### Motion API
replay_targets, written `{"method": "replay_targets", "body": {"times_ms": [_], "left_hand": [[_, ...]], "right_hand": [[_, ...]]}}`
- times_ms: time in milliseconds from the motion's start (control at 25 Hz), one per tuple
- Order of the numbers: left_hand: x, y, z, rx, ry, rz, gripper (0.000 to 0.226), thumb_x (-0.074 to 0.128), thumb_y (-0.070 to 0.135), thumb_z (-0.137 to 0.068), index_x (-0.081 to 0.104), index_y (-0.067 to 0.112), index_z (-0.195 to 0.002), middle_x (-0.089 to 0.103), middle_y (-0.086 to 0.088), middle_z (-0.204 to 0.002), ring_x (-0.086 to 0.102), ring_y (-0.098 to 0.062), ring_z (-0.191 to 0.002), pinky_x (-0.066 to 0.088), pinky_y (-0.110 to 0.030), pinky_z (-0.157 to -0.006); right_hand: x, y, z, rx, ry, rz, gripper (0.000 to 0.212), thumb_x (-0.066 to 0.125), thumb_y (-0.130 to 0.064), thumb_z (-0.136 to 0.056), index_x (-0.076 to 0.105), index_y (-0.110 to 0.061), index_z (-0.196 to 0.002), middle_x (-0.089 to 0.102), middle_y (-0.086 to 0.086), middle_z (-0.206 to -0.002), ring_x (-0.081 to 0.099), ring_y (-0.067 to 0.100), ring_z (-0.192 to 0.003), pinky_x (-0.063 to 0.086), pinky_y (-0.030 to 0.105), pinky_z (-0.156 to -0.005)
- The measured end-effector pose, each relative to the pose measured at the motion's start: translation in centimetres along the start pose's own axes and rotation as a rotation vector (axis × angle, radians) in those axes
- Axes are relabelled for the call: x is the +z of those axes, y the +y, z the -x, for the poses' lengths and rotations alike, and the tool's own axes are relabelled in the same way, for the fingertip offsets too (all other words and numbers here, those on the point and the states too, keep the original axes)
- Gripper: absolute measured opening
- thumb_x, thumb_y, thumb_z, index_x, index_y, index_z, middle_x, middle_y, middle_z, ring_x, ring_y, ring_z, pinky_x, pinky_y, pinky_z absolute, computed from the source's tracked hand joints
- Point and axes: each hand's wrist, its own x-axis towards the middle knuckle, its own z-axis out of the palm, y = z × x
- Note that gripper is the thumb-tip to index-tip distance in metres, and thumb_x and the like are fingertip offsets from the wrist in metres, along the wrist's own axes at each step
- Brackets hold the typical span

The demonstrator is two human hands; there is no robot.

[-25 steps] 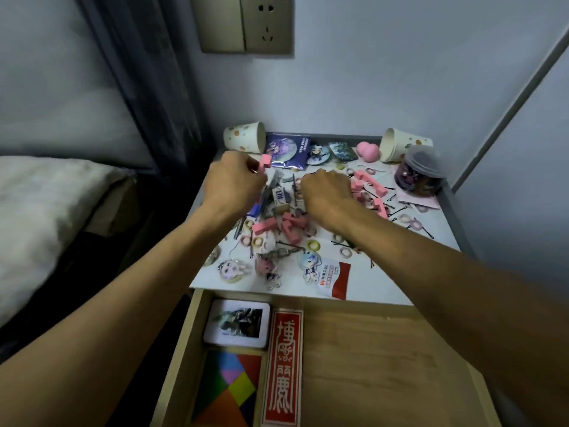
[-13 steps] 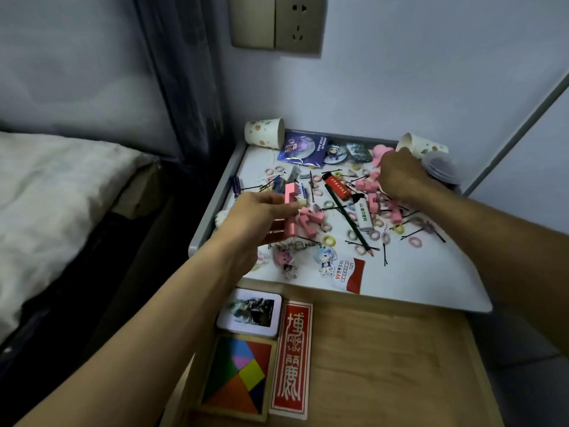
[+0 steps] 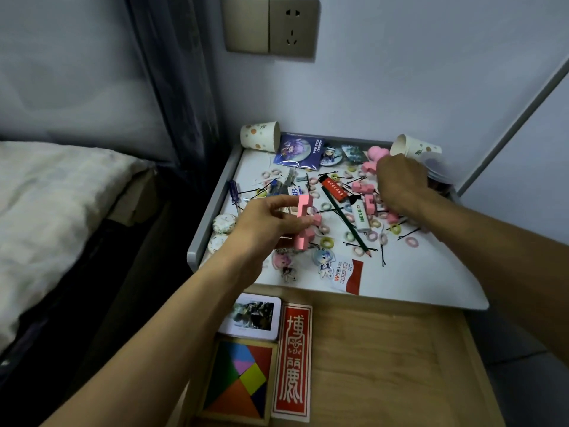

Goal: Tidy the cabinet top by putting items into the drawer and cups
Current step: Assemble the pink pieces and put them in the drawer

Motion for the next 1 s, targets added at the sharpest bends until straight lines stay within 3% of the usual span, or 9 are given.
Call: {"method": "replay_targets", "body": {"times_ms": [120, 200, 360, 480, 720, 1000], "left_hand": [[0.3, -0.4, 0.9, -0.011, 0.000, -0.028, 0.035, 0.067, -0.005, -0.084, 0.067, 0.011, -0.116, 0.073, -0.003, -0.077, 0.071, -0.011, -0.065, 0.054, -0.021, -0.056], [0.2, -0.9, 1.6, -0.023, -0.022, -0.028, 0.042, 0.069, -0.002, -0.082, 0.066, 0.017, -0.120, 0.072, -0.008, -0.083, 0.072, -0.017, -0.073, 0.058, -0.027, -0.064], [1.0, -2.1, 4.0, -0.070, -0.067, 0.020, 0.043, 0.070, 0.002, -0.078, 0.069, 0.024, -0.115, 0.074, -0.007, -0.078, 0.073, -0.019, -0.073, 0.060, -0.030, -0.065], [1.3, -2.9, 4.6, -0.083, -0.057, 0.112, 0.032, 0.068, 0.002, -0.083, 0.070, 0.014, -0.112, 0.076, -0.010, -0.084, 0.073, -0.021, -0.070, 0.059, -0.030, -0.058], [1.4, -3.2, 4.3, -0.058, 0.006, 0.087, 0.025, 0.070, 0.012, -0.082, 0.069, 0.008, -0.107, 0.074, -0.014, -0.075, 0.069, -0.019, -0.057, 0.056, -0.024, -0.050], [1.5, -2.6, 3.6, -0.078, -0.006, 0.152, 0.012, 0.069, 0.005, -0.084, 0.069, 0.006, -0.095, 0.074, -0.009, -0.077, 0.069, -0.019, -0.057, 0.055, -0.022, -0.051]], "right_hand": [[-2.8, -1.6, 3.9, -0.091, 0.135, -0.019, 0.024, 0.047, -0.001, -0.095, 0.051, -0.003, -0.118, 0.064, 0.016, -0.099, 0.050, 0.028, -0.069, 0.039, 0.034, -0.059], [-3.5, -2.6, 8.2, -0.175, 0.187, -0.184, 0.017, 0.052, -0.015, -0.098, 0.051, -0.010, -0.114, 0.064, 0.004, -0.087, 0.053, 0.021, -0.064, 0.042, 0.030, -0.056], [-3.7, -3.8, 17.1, -0.043, -0.118, -0.914, 0.012, 0.063, -0.025, -0.093, 0.062, -0.016, -0.101, 0.064, -0.012, -0.082, 0.059, -0.001, -0.069, 0.040, 0.012, -0.057], [-3.1, -4.1, 19.3, 0.089, -0.269, -1.263, 0.014, 0.065, -0.024, -0.092, 0.070, -0.019, -0.104, 0.064, -0.015, -0.072, 0.054, -0.006, -0.054, 0.036, 0.011, -0.049], [-2.9, -4.5, 19.3, 0.060, -0.307, -1.375, 0.013, 0.066, -0.022, -0.092, 0.071, -0.020, -0.103, 0.065, -0.016, -0.071, 0.055, -0.004, -0.052, 0.037, 0.011, -0.047], [-2.5, -4.8, 18.8, -0.014, -0.229, -1.235, 0.008, 0.065, -0.026, -0.091, 0.070, -0.024, -0.097, 0.066, -0.010, -0.070, 0.056, 0.000, -0.055, 0.042, 0.020, -0.053]]}}
